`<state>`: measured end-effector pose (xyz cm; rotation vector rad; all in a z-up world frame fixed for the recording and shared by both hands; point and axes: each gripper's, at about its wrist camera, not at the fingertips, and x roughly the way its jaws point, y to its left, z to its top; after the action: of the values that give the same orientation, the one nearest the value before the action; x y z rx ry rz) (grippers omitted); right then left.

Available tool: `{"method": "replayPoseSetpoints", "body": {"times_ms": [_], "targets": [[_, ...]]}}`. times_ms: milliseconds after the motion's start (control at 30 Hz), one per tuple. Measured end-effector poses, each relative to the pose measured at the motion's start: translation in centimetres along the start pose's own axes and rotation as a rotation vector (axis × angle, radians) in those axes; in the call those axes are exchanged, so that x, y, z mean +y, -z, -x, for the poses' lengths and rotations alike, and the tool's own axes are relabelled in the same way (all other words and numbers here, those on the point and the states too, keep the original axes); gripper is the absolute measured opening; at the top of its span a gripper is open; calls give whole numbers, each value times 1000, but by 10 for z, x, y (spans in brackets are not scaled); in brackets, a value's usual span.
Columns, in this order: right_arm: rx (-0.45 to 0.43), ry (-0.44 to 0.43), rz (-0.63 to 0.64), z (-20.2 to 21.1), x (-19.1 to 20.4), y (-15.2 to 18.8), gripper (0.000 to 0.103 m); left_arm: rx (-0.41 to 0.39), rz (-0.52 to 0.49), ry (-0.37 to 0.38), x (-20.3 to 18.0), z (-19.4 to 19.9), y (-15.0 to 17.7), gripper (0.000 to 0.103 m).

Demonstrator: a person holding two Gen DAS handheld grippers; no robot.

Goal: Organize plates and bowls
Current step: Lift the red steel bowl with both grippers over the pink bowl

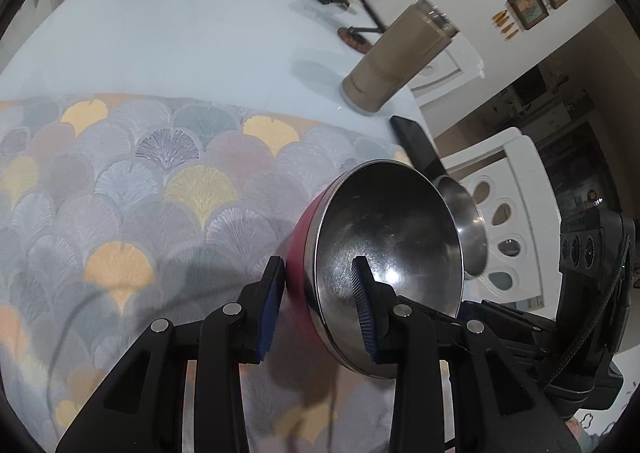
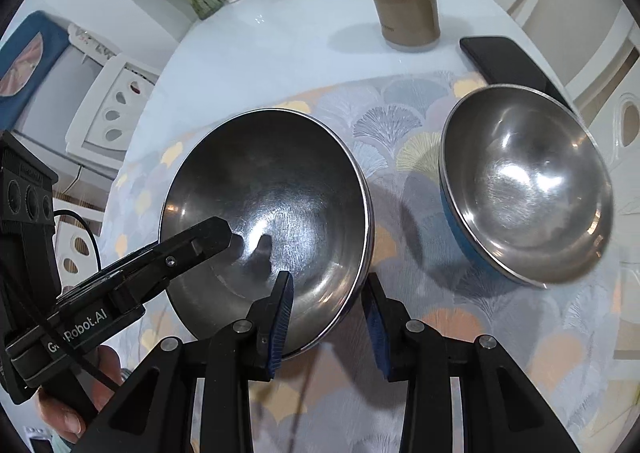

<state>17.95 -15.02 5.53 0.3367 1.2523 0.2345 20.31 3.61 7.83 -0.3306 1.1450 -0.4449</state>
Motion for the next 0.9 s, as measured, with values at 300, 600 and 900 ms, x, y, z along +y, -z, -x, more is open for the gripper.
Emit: {"method": "replayPoseSetpoints", "body": {"times_ms": [300, 600, 900], "targets": [[-41, -10, 5, 48, 15, 37, 35, -71, -48, 16, -25, 51, 32, 30], [-80, -16, -17, 94, 32, 95, 35, -129, -67, 55, -46, 102, 90, 30], [-90, 20, -45, 129, 25, 160, 35, -122, -108, 100, -69, 124, 148, 30]]}}
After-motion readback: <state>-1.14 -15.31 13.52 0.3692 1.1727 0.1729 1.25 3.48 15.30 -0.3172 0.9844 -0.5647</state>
